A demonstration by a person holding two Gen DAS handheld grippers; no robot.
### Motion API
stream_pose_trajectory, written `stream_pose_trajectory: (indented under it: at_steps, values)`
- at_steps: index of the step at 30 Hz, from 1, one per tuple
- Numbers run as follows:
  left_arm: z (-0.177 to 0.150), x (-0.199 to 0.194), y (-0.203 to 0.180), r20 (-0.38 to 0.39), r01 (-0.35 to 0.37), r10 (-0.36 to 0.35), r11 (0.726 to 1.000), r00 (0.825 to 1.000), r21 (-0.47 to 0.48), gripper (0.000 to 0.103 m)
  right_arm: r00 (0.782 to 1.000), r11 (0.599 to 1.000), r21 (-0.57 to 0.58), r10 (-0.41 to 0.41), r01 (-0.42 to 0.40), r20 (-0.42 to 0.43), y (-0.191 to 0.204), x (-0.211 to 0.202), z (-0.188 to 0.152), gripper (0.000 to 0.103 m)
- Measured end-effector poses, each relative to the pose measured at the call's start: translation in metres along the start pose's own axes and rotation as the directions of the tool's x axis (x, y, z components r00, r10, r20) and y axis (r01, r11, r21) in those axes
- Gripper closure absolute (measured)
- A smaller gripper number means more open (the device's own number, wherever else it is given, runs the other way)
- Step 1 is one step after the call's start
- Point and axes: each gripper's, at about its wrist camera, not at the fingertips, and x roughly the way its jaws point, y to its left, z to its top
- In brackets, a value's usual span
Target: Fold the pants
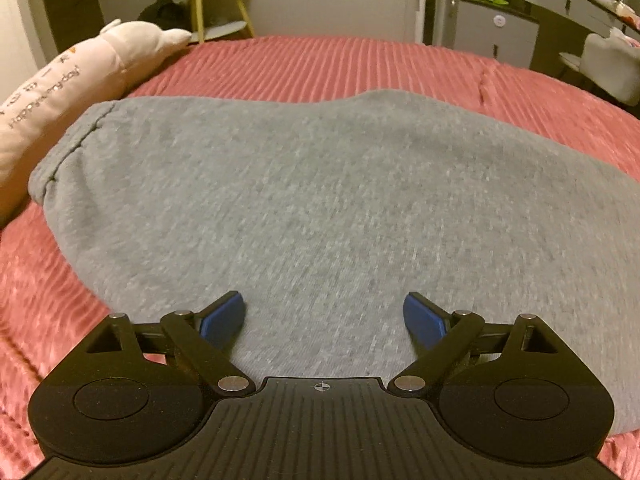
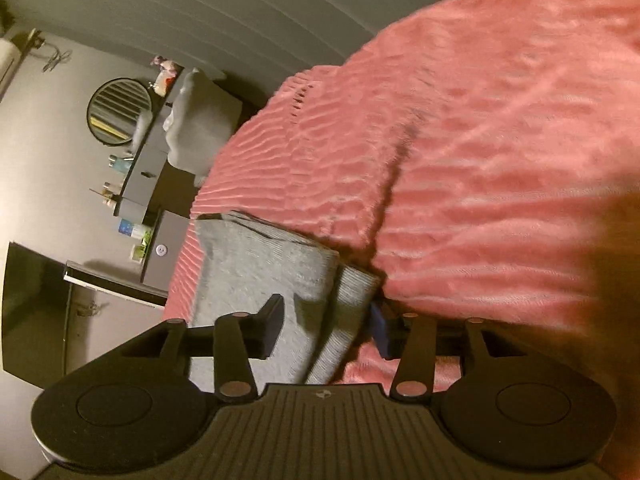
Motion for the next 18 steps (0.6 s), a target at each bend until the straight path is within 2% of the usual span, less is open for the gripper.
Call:
stream_pose_trajectory:
  at_steps: [1, 2, 4, 6, 9, 10, 11, 14, 15, 16, 17, 18]
  values:
    - [0.0, 0.0, 0.001, 0.0, -0.002, 0.002, 1.0, 1.0, -0.003, 0.01, 1.0, 0.999, -0.032, -0.009, 0.01, 0.013, 0.004, -0.001, -0.001, 0.078]
    - [0.001, 0.003, -0.003, 0.0, -0.005, 0.005, 1.0, 1.0, -0.004, 0.01, 0.999, 0.997, -0.075, -0.023, 0.024, 0.026, 0.01, -0.003, -0.002, 0.082]
    - [0.001, 0.002, -0.003, 0.001, -0.008, 0.008, 1.0, 1.0, -0.003, 0.01, 0.999, 0.992, -0.125, -0.025, 0.03, 0.039, 0.017, -0.007, -0.003, 0.086]
    - [0.0, 0.002, -0.004, 0.002, -0.01, 0.01, 1.0, 1.0, -0.001, 0.01, 0.999, 0.989, -0.149, 0.009, -0.002, 0.047, 0.021, -0.011, -0.003, 0.086]
    - [0.0, 0.003, -0.005, 0.004, -0.011, 0.011, 1.0, 1.0, 0.005, 0.01, 0.999, 0.99, -0.142, 0.031, -0.024, 0.042, 0.023, -0.008, 0.001, 0.077]
    - [0.0, 0.002, -0.006, 0.005, -0.012, 0.011, 1.0, 1.0, 0.006, 0.01, 0.999, 0.992, -0.127, 0.023, -0.019, 0.034, 0.021, -0.004, 0.003, 0.069]
    - [0.0, 0.002, -0.005, 0.005, -0.011, 0.011, 1.0, 1.0, 0.005, 0.01, 1.0, 0.994, -0.111, 0.021, -0.019, 0.021, 0.019, 0.001, 0.005, 0.065]
    - [0.001, 0.001, -0.004, 0.004, -0.007, 0.007, 1.0, 1.0, -0.004, 0.01, 1.0, 0.997, -0.082, 0.003, -0.004, -0.008, 0.013, 0.016, 0.006, 0.063]
    - [0.001, 0.0, -0.004, 0.008, -0.006, 0.006, 1.0, 1.0, -0.005, 0.01, 1.0, 0.997, -0.081, 0.003, -0.004, -0.009, 0.014, 0.019, 0.005, 0.065]
    - [0.001, -0.002, -0.004, 0.018, -0.007, 0.007, 1.0, 1.0, -0.005, 0.01, 1.0, 0.996, -0.092, 0.001, -0.002, -0.008, 0.017, 0.018, 0.004, 0.082]
    - [0.001, -0.003, -0.004, 0.028, -0.01, 0.01, 1.0, 1.0, -0.005, 0.01, 1.0, 0.993, -0.119, 0.005, -0.006, -0.003, 0.023, 0.016, 0.002, 0.091]
    - [0.001, -0.006, -0.004, 0.038, -0.011, 0.011, 1.0, 0.999, -0.005, 0.011, 1.0, 0.989, -0.149, 0.012, -0.011, 0.003, 0.029, 0.015, 0.001, 0.092]
